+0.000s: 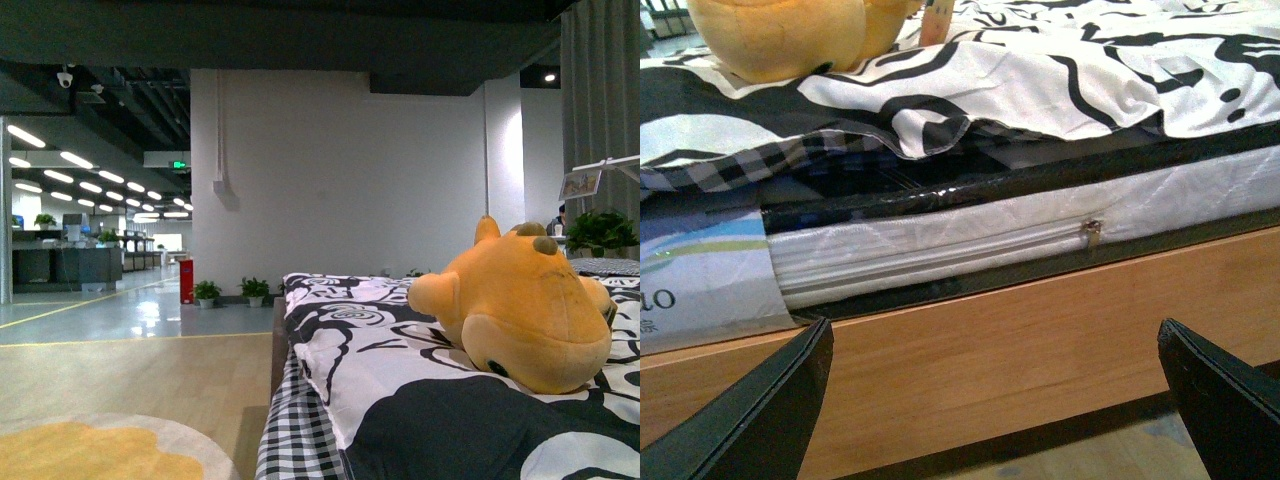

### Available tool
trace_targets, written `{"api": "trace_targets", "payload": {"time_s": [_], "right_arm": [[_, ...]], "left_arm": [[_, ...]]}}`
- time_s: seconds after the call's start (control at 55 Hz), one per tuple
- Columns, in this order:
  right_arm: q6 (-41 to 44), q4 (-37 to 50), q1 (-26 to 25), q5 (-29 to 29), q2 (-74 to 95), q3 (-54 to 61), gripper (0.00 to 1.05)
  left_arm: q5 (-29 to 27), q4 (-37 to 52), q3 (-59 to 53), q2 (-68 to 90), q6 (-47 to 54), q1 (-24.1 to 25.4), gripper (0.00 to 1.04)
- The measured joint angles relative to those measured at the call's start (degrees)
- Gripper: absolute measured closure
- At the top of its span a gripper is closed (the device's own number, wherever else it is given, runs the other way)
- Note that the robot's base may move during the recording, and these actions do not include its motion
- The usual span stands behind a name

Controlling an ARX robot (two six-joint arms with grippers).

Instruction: Put away toys

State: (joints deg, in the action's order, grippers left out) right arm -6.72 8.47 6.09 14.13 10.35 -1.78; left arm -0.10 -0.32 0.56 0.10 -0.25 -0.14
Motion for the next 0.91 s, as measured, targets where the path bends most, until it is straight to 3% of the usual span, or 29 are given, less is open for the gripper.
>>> {"api": "trace_targets", "payload": {"time_s": [0.291,0.509,0.655,0.909], "right_arm": [[0.79,25.92,8.50,2.32,24.61,-7.08,0.07],[4.83,45.83,11.32,3.28,49.24,-16.22,0.07],[9.16,53.22,10.38,3.67,60.39,-22.45,0.07],[12.76,55.67,9.38,2.84,69.57,-31.47,0.07]], "left_arm": [[0.00,0.00,0.00,0.00,0.00,0.00,0.06],[0.00,0.00,0.00,0.00,0.00,0.00,0.06],[0.00,0.00,0.00,0.00,0.00,0.00,0.06],[0.00,0.00,0.00,0.00,0.00,-0.02,0.06]]}}
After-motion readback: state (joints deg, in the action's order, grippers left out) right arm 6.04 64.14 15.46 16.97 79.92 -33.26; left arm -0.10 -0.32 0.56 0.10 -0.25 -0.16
